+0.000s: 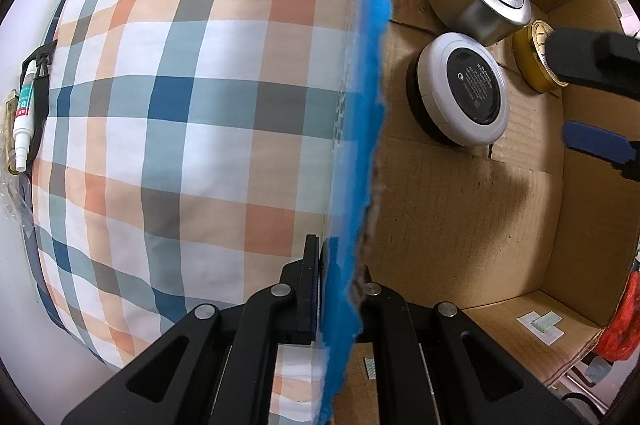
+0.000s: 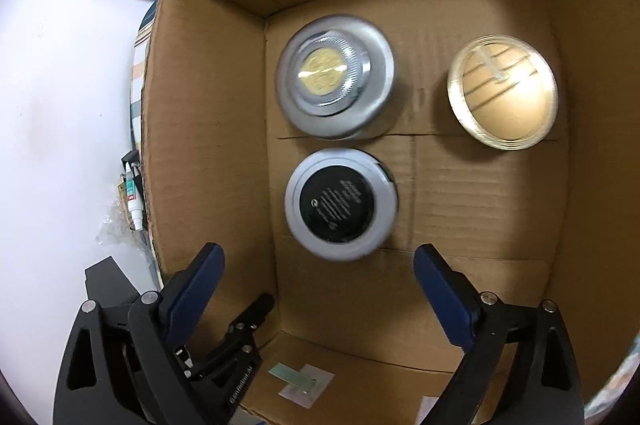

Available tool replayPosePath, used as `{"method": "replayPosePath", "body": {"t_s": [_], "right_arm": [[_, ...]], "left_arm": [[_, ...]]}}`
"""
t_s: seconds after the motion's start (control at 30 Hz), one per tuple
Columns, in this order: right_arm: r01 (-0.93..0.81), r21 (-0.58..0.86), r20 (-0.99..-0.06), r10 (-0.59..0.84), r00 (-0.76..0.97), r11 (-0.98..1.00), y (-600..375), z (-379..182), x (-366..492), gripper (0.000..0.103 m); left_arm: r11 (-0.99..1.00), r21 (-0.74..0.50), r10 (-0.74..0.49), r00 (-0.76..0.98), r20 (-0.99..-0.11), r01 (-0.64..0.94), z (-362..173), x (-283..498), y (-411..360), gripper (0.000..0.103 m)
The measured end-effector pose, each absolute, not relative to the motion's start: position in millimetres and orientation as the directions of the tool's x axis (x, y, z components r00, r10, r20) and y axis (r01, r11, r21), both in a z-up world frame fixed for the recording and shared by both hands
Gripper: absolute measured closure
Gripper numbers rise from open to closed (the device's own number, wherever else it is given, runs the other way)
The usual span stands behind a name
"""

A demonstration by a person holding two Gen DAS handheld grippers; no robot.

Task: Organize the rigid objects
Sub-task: 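Carry the black-lid jar into the box below the silver tin, release, then move the right gripper to the white cream jar and grasp it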

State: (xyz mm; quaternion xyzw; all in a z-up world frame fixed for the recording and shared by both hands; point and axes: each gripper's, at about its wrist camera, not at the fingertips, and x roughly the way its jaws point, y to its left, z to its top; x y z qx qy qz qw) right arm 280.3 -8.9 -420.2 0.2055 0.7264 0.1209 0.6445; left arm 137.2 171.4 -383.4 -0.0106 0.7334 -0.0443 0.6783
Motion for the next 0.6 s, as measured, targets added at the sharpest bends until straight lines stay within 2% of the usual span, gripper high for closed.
{"method": "replayPosePath", "body": {"t_s": [0.33,0.6], "right_arm": [[0.122,0.230,-0.973,0.233,-0.008,0.966,-35.9,-376.8,264.5,0.002],[0.098,0.161,-0.986,0.156,0.056,0.982,-45.5,-336.9,251.9,0.000]], "left_arm": [[0.996,-0.074,-0.070,-0.076,-0.995,0.049,-382.1,136.8,169.1,0.099],[0.996,-0.068,-0.064,-0.075,-0.995,0.053,-380.4,135.7,168.3,0.099]]}}
